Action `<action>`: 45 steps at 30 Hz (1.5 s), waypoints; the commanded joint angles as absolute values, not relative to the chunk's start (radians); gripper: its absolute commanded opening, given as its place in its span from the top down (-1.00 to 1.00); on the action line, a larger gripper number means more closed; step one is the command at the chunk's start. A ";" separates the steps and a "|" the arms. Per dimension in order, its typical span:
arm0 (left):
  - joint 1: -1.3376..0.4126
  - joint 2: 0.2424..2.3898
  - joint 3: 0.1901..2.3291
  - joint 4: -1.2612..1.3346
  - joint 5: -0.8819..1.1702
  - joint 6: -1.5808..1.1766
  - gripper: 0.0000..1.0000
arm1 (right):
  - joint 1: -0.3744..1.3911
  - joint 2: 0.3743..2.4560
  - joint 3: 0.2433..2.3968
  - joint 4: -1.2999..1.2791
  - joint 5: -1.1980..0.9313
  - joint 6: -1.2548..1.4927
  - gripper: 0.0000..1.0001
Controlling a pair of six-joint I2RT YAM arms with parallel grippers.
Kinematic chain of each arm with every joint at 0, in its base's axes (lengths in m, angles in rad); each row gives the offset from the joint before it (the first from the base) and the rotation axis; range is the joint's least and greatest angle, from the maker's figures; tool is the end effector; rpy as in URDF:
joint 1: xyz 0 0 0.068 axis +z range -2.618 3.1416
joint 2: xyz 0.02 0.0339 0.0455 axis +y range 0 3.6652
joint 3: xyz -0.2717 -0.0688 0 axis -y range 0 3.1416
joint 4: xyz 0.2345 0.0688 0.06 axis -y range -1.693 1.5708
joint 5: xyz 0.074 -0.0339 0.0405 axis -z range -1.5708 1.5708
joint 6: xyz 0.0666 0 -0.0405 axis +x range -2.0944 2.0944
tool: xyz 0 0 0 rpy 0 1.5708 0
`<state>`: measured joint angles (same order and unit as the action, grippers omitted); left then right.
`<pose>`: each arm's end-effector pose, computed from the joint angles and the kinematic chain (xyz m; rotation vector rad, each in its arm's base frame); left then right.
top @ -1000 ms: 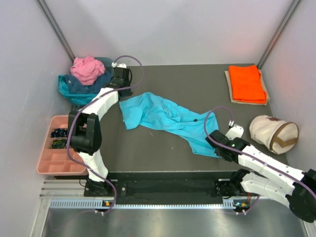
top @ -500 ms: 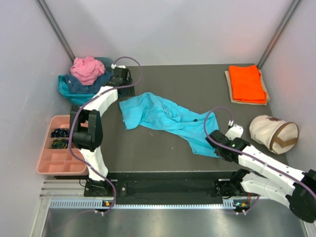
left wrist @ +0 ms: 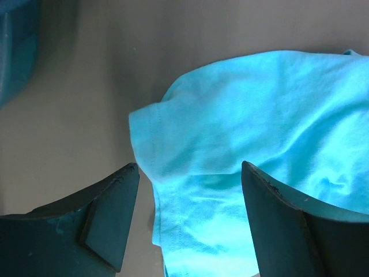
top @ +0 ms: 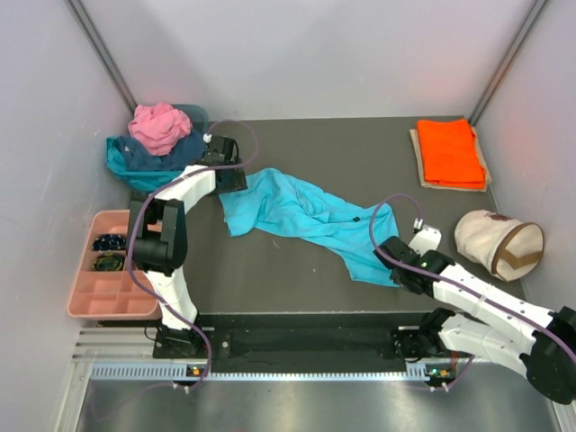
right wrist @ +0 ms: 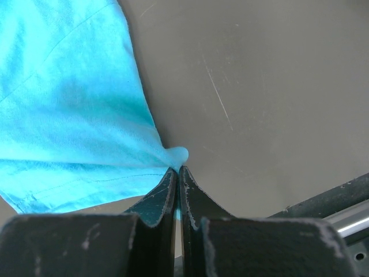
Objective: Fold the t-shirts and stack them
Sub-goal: Flatten the tshirt out
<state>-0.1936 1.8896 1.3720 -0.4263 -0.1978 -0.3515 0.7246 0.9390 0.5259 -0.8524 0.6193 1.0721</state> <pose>0.4150 -0.0680 0.1948 -0.2759 2.4730 0.0207 0.1282 0.0618 0.1713 0.5461 2.4090 -0.1948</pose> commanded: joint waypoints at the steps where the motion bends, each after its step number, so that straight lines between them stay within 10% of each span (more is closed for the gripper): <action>1: -0.169 1.896 1.367 -0.385 -0.190 -0.367 -0.51 | 0.733 0.940 0.574 -0.835 0.629 1.054 1.00; 13: -0.106 1.920 1.342 -0.354 -0.158 -0.370 -0.42 | 0.730 0.963 0.589 -0.827 0.623 1.039 1.00; 20: -0.095 1.953 1.344 -0.325 -0.135 -0.380 0.25 | 0.730 0.959 0.591 -0.841 0.624 1.039 1.00; 24: -0.091 1.970 1.362 -0.319 -0.135 -0.387 1.00 | 0.729 0.951 0.589 -0.844 0.623 1.045 1.00; 37: -0.083 1.904 1.393 -0.316 -0.160 -0.385 1.00 | 0.729 0.914 0.592 -0.850 0.635 1.043 1.00; 42: -0.083 1.879 1.373 -0.318 -0.149 -0.385 -0.39 | 0.730 0.922 0.583 -0.836 0.623 1.043 1.00; 45: -0.083 1.875 1.362 -0.305 -0.153 -0.385 -0.57 | 0.730 0.922 0.580 -0.834 0.621 1.039 1.00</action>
